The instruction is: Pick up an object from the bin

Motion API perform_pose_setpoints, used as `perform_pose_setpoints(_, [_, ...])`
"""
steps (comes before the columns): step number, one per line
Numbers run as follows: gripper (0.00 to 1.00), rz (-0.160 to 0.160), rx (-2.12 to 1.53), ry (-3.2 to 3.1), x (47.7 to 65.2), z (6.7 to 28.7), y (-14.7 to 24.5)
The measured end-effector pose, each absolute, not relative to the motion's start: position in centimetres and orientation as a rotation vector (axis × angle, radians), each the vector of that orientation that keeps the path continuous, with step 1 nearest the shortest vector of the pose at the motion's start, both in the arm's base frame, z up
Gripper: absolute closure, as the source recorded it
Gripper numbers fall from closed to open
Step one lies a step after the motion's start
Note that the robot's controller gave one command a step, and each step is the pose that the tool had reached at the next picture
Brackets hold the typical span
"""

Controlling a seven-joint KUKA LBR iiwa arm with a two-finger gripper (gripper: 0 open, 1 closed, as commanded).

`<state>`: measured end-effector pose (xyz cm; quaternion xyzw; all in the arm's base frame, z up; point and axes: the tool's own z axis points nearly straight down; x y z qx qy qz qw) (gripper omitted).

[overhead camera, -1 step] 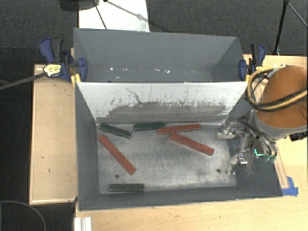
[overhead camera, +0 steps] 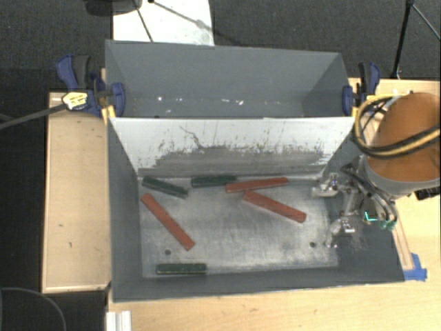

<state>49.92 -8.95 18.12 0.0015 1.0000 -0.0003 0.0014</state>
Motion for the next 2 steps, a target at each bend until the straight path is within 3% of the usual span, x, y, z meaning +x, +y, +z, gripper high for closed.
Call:
perform_pose_setpoints(1, [0.00,-0.001,0.097,3.131,52.7,12.9,-7.1])
perform_pose_setpoints(2, [1.00,-0.002,0.119,3.125,54.5,7.4,-9.0])
